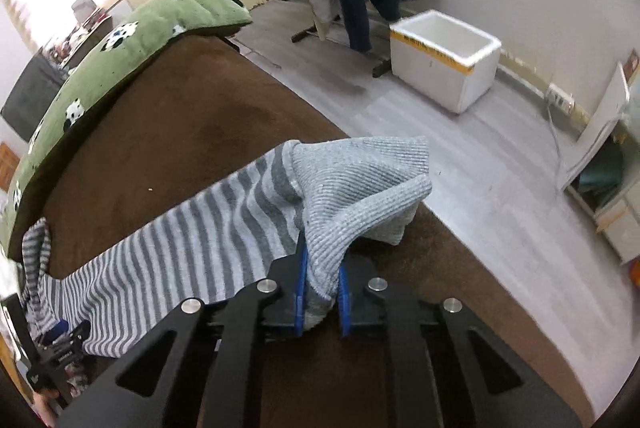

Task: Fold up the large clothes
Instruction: 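Lift the sleeve with the right gripper and carry it across the hoodie body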

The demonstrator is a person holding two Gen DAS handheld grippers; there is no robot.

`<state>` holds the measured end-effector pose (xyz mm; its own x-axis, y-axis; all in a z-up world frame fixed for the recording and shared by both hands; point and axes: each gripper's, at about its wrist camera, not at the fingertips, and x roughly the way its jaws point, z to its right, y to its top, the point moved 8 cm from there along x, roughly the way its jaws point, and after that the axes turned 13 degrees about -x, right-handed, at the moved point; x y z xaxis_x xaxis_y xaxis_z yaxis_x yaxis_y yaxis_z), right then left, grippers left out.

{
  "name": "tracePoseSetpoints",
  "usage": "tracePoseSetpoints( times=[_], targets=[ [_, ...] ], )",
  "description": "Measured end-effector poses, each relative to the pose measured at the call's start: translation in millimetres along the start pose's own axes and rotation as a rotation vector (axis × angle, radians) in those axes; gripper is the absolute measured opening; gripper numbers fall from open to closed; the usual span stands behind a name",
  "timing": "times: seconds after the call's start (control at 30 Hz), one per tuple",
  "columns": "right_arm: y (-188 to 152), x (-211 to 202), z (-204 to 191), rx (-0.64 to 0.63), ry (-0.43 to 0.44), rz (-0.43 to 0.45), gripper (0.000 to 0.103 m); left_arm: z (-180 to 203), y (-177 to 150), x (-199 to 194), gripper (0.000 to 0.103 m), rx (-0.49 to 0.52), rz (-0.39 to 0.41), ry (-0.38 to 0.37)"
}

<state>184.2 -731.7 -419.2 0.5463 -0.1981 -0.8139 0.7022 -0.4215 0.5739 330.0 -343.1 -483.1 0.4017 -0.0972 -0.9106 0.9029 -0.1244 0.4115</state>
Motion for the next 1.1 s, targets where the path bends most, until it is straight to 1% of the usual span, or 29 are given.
tracePoseSetpoints(
  times=[0.07, 0.17, 0.23, 0.27, 0.33, 0.4, 0.5, 0.67, 0.83, 0.87, 0.97, 1.03, 1.07, 1.1],
  targets=[
    [10.3, -14.7, -9.9, -0.029, 0.003, 0.027, 0.013, 1.6, -4.3, -3.2, 0.098, 0.0, -0.006, -0.002],
    [23.2, -37.3, -27.1, -0.079, -0.005, 0.07, 0.013, -2.4, -1.7, -8.4, 0.097, 0.004, -0.015, -0.013],
    [36.2, -58.5, -51.4, -0.146, -0.01, 0.107, 0.013, -4.7, -0.5, -14.8, 0.097, 0.016, -0.012, -0.019],
    [40.7, -65.8, -60.6, -0.165, -0.005, 0.118, 0.013, -6.3, -0.5, -17.7, 0.097, 0.021, -0.014, -0.019],
    [51.8, -86.3, -90.9, -0.222, 0.016, 0.149, 0.013, -10.9, -0.9, -25.8, 0.097, 0.021, -0.018, -0.024],
    [58.6, -100.8, -113.9, -0.255, 0.031, 0.169, 0.013, -21.7, 1.0, -40.1, 0.097, 0.01, -0.005, -0.031],
    [65.5, -120.5, -154.3, -0.296, 0.066, 0.186, 0.013, -46.7, 6.8, -63.1, 0.097, -0.033, 0.019, -0.03],
    [72.4, -148.2, -239.2, -0.362, 0.146, 0.213, 0.013, -103.6, 4.6, -94.8, 0.097, -0.105, 0.041, 0.006],
    [63.4, -176.5, -331.9, -0.43, 0.246, 0.245, 0.013, -175.6, -4.7, -128.7, 0.097, -0.165, 0.067, 0.075],
    [58.8, -184.1, -359.5, -0.459, 0.275, 0.258, 0.013, -191.7, -9.0, -137.1, 0.097, -0.178, 0.069, 0.085],
    [43.6, -198.0, -418.2, -0.518, 0.332, 0.282, 0.013, -238.1, -26.4, -162.8, 0.097, -0.21, 0.094, 0.122],
    [28.7, -204.0, -465.7, -0.56, 0.381, 0.285, 0.013, -271.9, -42.8, -178.8, 0.097, -0.234, 0.099, 0.151],
    [17.9, -205.8, -493.1, -0.588, 0.408, 0.284, 0.013, -282.2, -48.6, -183.1, 0.097, -0.242, 0.1, 0.16],
    [10.1, -206.3, -509.8, -0.604, 0.426, 0.279, 0.013, -303.2, -59.3, -191.0, 0.097, -0.258, 0.102, 0.18]
  ],
)
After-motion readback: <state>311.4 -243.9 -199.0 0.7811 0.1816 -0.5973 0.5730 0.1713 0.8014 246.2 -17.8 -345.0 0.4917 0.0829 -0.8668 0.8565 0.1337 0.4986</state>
